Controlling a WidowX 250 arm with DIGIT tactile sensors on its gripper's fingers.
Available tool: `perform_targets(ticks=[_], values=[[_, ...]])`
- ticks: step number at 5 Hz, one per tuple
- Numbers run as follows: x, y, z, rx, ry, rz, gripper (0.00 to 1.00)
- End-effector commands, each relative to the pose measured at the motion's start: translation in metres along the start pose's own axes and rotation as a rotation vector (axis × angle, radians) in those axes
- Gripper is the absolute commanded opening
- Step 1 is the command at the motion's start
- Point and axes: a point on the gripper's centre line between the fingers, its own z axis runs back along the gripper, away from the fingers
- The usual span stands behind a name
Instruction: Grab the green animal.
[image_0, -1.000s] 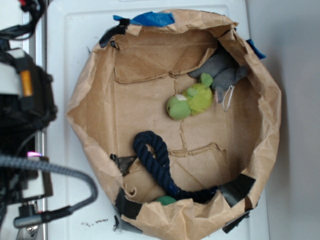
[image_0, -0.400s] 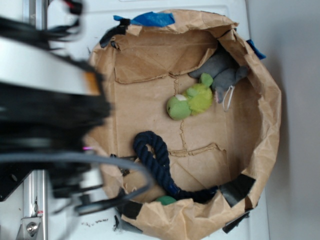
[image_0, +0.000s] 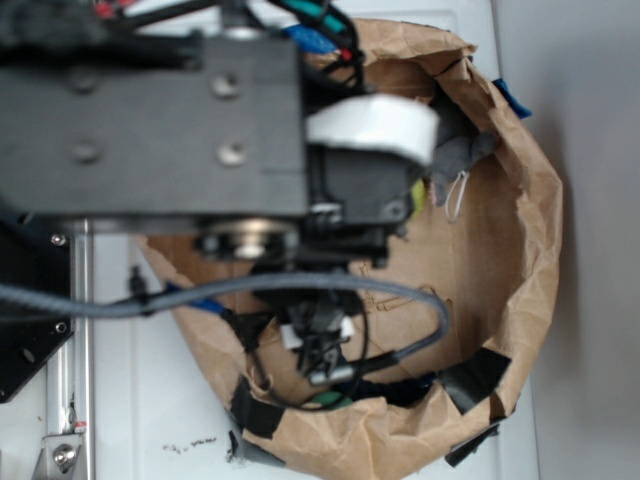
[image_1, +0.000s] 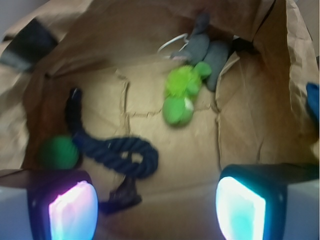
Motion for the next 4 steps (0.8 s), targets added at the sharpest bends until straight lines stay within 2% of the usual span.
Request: perform_targets(ticks=[1, 2, 3, 4], values=[[0.035, 0.008, -0.037, -0.073, -0.031, 0.04, 1.0], [0.043, 0.012, -0.064, -0.136, -0.044, 0.011, 1.0], [0.045, 0.015, -0.089, -0.12, -0.024, 0.02, 1.0], [0.044, 0.012, -0.109, -0.081, -0.007, 0.018, 1.0]])
